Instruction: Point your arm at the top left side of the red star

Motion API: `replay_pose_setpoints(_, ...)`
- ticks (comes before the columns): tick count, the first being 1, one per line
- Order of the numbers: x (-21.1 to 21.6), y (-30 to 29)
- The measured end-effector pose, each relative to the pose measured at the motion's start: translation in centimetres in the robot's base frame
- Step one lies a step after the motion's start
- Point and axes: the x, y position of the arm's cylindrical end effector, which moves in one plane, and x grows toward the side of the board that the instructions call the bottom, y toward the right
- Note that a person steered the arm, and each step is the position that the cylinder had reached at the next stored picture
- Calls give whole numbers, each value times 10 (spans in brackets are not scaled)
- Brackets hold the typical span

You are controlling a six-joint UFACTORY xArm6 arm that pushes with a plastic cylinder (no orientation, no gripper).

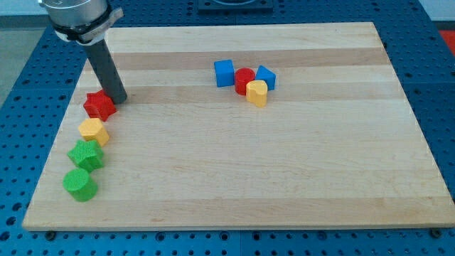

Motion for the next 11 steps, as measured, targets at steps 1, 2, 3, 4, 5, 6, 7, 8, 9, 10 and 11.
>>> replay_pose_setpoints(1,0,2)
replay_pose_setpoints(2,-20,18)
replay_pose_setpoints(3,-41,18)
replay_pose_setpoints(4,-43,-13)
replay_pose_setpoints(5,-43,-49)
replay_pose_setpoints(6,-38,-64)
replay_pose_setpoints(7,-25,-66)
replay_pose_setpoints(8,-22,-66)
replay_pose_setpoints(9,-21,-63)
replay_pose_setpoints(10,-19,-59)
replay_pose_setpoints(11,-16,-56)
